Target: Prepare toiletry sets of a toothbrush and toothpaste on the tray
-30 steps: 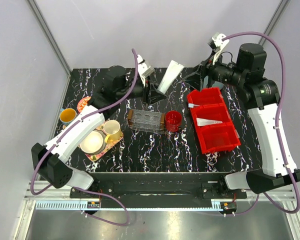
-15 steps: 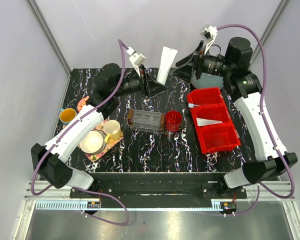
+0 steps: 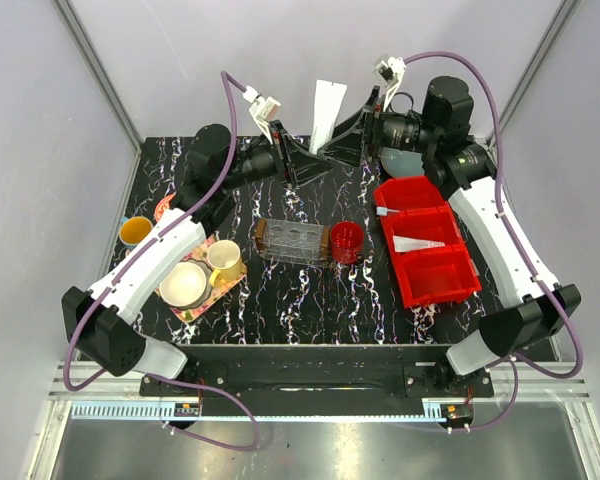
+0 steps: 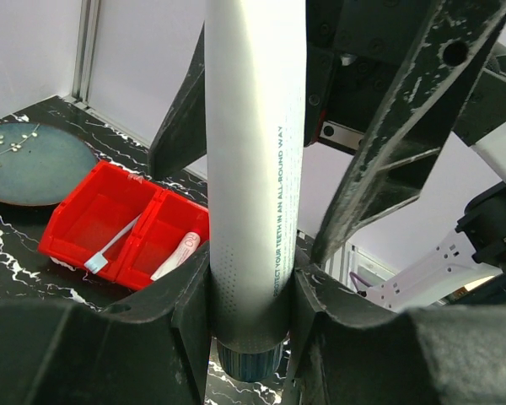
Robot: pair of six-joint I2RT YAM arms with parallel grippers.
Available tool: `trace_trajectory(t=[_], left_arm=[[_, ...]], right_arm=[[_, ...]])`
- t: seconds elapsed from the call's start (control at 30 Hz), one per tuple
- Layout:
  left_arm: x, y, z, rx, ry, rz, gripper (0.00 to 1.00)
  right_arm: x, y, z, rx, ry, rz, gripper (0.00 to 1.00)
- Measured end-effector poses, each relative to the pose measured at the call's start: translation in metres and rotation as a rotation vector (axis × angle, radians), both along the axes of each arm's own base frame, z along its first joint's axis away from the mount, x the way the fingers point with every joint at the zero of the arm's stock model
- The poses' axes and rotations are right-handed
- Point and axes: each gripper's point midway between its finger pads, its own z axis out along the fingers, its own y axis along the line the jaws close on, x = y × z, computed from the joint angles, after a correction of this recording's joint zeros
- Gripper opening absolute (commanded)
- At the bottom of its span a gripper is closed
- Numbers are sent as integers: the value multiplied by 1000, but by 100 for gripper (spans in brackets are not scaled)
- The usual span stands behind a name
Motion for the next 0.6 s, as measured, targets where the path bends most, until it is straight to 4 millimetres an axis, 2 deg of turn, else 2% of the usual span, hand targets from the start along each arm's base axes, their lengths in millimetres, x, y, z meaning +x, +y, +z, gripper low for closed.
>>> trace_trajectory(t=[0.17, 0.4, 0.6], left_arm=[[0, -1, -1, -9, 5, -3, 0], [1, -2, -13, 3, 29, -4, 0], [2, -2, -16, 6, 36, -5, 0]], right_arm=[[4, 5, -5, 1, 16, 15, 69], [2, 8, -5, 10, 24, 39, 57], [-1, 9, -1, 23, 22, 58, 54]])
